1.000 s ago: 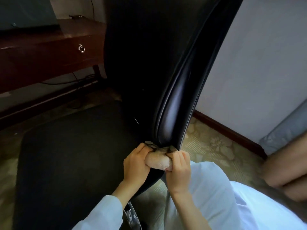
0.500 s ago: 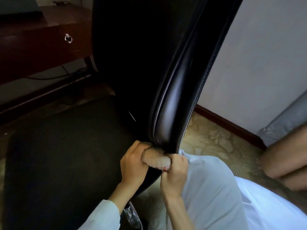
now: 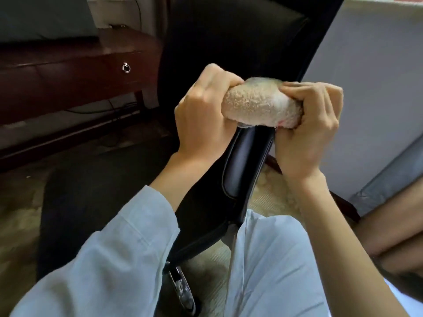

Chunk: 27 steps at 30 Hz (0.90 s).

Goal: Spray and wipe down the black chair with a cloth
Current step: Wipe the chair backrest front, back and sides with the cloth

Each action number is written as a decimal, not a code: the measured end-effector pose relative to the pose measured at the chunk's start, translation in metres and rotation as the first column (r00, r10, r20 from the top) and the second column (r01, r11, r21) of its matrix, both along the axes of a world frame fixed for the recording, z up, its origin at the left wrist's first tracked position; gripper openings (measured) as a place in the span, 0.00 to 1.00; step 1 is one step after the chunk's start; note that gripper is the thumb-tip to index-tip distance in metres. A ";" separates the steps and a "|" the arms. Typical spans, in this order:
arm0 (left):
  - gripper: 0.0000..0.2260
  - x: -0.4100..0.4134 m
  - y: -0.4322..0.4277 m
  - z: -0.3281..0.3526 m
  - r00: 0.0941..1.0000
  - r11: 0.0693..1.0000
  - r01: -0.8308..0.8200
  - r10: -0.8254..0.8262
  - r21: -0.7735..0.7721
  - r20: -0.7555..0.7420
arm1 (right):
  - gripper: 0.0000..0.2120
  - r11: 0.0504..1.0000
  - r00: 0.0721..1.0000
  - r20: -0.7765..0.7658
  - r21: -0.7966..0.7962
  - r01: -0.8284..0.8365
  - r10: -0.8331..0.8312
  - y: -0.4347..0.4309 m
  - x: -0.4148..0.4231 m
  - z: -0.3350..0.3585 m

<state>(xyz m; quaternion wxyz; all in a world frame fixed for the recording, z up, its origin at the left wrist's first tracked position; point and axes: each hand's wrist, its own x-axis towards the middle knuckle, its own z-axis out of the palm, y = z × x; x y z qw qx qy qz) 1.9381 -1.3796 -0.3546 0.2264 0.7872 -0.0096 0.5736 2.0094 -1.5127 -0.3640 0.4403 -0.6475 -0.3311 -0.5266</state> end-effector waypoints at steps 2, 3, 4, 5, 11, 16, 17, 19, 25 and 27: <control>0.06 0.005 0.004 0.014 1.000 1.000 -0.019 0.019 -0.003 0.001 | 0.06 1.000 1.000 -0.005 0.000 0.008 -0.008 0.004 0.004 0.011; 0.07 0.006 0.007 0.012 1.000 1.000 -0.020 0.020 -0.012 -0.022 | 0.07 1.000 1.000 -0.018 -0.003 0.012 -0.012 0.007 0.004 0.008; 0.08 0.007 0.010 0.004 0.998 1.000 -0.019 0.018 -0.017 -0.062 | 0.07 1.000 0.999 -0.033 -0.005 0.018 -0.018 0.010 0.005 0.000; 0.09 0.007 0.012 -0.008 0.994 1.000 -0.017 0.015 -0.015 -0.111 | 0.07 1.000 0.998 -0.050 -0.007 0.024 -0.024 0.013 0.004 -0.013; 0.09 -0.004 0.013 -0.092 0.978 1.000 0.009 -0.014 -0.021 -0.206 | 0.07 1.000 0.976 -0.217 0.011 0.004 -0.001 0.018 -0.011 -0.107; 0.07 -0.018 0.010 -0.168 0.952 0.997 -0.010 0.034 0.081 -0.303 | 0.07 0.999 0.908 -0.418 -0.037 -0.010 -0.007 0.015 -0.031 -0.193; 0.05 -0.020 0.012 -0.184 0.937 0.996 -0.007 0.038 0.089 -0.346 | 0.07 0.998 0.887 -0.460 -0.063 0.000 -0.029 0.015 -0.033 -0.209; 0.07 -0.020 0.013 -0.213 0.892 0.998 -0.018 0.046 0.067 -0.450 | 0.07 0.992 0.841 -0.535 -0.124 0.021 -0.085 0.017 -0.036 -0.238; 0.05 -0.003 0.013 -0.262 0.748 0.991 -0.106 0.024 -0.083 -0.663 | 0.08 0.973 0.661 -0.720 -0.219 0.077 -0.214 0.028 -0.035 -0.293; 0.10 0.003 0.010 -0.272 0.711 0.997 -0.072 0.028 -0.033 -0.702 | 0.07 0.974 0.548 -0.807 -0.201 0.100 -0.223 0.029 -0.037 -0.307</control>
